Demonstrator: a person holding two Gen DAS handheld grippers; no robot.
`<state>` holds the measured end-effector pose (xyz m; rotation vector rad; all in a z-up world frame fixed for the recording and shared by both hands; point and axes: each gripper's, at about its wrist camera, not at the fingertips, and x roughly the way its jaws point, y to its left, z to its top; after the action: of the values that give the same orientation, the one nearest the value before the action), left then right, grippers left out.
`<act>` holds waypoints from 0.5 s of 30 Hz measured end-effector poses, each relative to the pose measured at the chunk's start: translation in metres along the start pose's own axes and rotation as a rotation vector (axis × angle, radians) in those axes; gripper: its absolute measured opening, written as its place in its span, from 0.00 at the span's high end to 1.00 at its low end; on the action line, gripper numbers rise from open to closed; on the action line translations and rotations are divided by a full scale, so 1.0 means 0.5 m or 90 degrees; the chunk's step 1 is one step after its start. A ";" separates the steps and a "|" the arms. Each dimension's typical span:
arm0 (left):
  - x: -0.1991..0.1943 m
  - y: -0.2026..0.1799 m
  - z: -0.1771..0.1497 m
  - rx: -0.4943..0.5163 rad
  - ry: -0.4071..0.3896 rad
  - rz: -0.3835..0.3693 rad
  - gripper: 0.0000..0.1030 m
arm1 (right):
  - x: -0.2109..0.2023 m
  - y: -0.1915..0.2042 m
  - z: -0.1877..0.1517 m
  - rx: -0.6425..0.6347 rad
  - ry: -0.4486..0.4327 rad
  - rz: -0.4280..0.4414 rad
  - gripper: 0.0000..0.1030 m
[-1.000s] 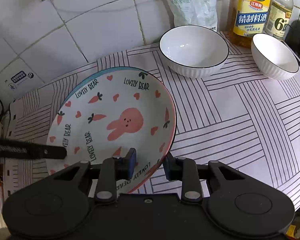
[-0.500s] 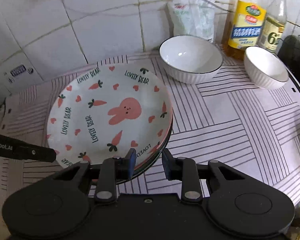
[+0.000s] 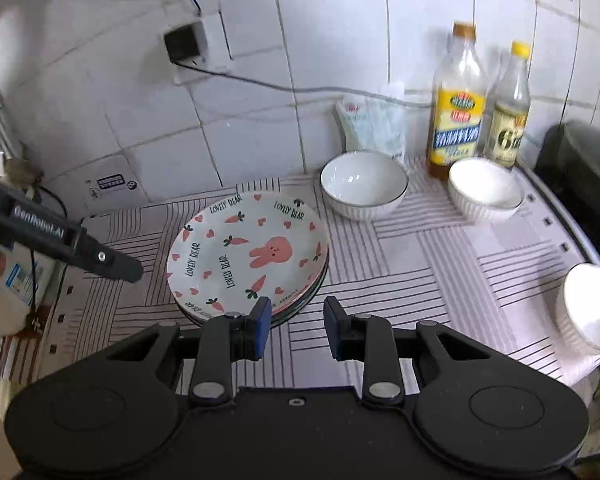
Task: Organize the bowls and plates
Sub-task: 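Lower the bunny plate onto the stack, open and withdraw the right gripper, then move the left gripper to the white bowl by the stove and grasp its rim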
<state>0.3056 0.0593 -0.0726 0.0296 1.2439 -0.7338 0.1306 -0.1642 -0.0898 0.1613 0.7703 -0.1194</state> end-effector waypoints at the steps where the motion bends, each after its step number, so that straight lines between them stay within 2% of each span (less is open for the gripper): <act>1: -0.006 -0.009 -0.002 0.007 0.003 0.001 0.66 | -0.013 -0.004 -0.003 -0.001 -0.005 -0.004 0.67; 7: -0.023 -0.078 -0.011 0.062 0.014 0.022 0.60 | -0.072 -0.049 -0.021 -0.008 -0.031 -0.029 0.60; 15: 0.009 -0.214 -0.010 0.103 0.018 0.045 0.48 | -0.127 -0.174 -0.038 -0.033 -0.063 -0.022 0.43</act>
<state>0.2463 -0.0237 -0.0397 0.2160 1.2019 -0.7722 0.0579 -0.2431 -0.0673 0.0914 0.6769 -0.1395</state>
